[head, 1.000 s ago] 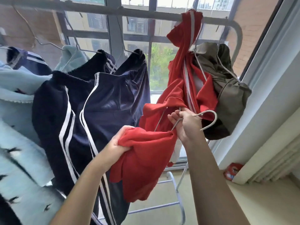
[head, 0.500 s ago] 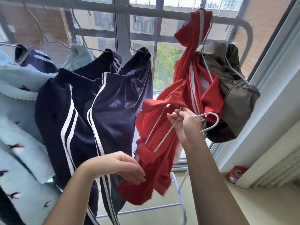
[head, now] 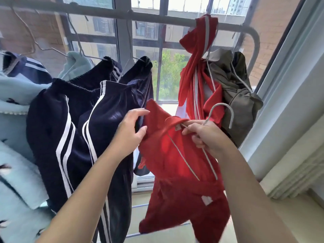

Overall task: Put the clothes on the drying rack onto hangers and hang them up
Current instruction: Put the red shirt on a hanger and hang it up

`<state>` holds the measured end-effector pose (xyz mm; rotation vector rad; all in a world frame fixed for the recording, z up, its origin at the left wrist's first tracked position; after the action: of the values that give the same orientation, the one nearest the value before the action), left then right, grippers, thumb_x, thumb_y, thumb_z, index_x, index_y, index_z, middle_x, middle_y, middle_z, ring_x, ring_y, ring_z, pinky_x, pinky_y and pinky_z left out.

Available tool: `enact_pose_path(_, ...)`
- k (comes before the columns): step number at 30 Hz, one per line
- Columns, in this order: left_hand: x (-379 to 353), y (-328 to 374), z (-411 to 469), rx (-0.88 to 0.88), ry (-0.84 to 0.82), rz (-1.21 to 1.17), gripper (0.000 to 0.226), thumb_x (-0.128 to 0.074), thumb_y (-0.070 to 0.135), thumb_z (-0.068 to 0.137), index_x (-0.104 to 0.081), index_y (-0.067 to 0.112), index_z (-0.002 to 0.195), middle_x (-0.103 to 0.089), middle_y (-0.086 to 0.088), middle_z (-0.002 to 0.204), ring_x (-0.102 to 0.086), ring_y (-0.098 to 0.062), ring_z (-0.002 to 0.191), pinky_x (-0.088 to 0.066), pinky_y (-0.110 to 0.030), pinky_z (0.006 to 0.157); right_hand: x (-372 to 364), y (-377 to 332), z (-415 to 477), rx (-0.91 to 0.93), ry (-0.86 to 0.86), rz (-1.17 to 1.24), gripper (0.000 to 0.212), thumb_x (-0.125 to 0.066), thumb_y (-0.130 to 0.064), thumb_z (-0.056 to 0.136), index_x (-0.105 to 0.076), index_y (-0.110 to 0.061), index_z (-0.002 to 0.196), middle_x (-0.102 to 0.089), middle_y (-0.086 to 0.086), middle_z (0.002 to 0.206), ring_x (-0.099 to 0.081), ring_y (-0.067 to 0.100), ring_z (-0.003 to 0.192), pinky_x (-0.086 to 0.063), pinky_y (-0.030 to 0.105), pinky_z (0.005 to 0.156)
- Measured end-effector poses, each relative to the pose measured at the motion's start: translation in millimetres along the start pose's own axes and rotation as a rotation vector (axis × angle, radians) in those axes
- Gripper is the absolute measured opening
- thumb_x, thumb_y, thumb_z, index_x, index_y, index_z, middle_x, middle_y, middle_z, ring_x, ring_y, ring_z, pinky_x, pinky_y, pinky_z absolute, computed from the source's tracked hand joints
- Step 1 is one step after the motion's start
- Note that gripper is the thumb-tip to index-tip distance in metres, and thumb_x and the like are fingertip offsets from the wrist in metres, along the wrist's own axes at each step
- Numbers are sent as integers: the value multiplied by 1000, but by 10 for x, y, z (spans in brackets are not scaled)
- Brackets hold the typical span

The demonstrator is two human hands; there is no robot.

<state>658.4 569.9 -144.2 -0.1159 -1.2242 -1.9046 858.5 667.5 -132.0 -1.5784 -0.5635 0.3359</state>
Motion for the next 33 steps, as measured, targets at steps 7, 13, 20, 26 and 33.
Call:
enact_pose_path(7,-23,-114,332,-83,-57,192,32,-61,19,90,-56,19,121,-57,2,122,-54,-16,110,-43,-38,99,314,-470,-144,153,-58,-291,20,-51,-2,95,-68,0,106,-74,17,91,-41,3,35,-29,9,35)
enact_pose_path(13,84,-120,322,97,-31,-55,14,-48,36,97,-54,27,105,-66,1,90,-61,-10,81,-45,-23,68,625,-844,-123,351,46,-494,17,-55,-12,96,-68,-14,84,-74,2,72,-48,3,39,-36,11,39)
enact_pose_path(20,235,-158,291,48,143,-21,29,-49,21,98,-45,10,71,-41,9,55,-37,-5,51,-30,-23,52,798,-955,-79,274,30,-519,19,-57,-13,95,-66,-4,81,-48,-1,43,-34,13,34,-29,18,32)
enact_pose_path(26,414,-154,531,170,118,182,26,-47,19,97,-55,14,73,-52,4,65,-49,-15,68,-29,-28,56,690,-986,-161,280,-183,-448,20,-57,-14,95,-68,-8,79,-41,-1,44,-28,12,37,-23,19,35)
enact_pose_path(33,416,197,417,1,-116,-155,22,-56,48,87,-60,36,105,-67,9,97,-62,-3,89,-48,-22,80,644,-1025,-98,298,-100,-353,20,-54,-13,96,-68,-4,84,-42,-2,46,-26,10,39,-20,18,33)
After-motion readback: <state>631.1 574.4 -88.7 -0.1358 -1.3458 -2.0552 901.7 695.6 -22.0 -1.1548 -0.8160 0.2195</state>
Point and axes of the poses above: each hand's wrist, its own z-axis towards the middle knuckle, its own x-axis out of the back of the hand, y = z × x, the point moved 5 cm from there along z, towards the middle knuckle
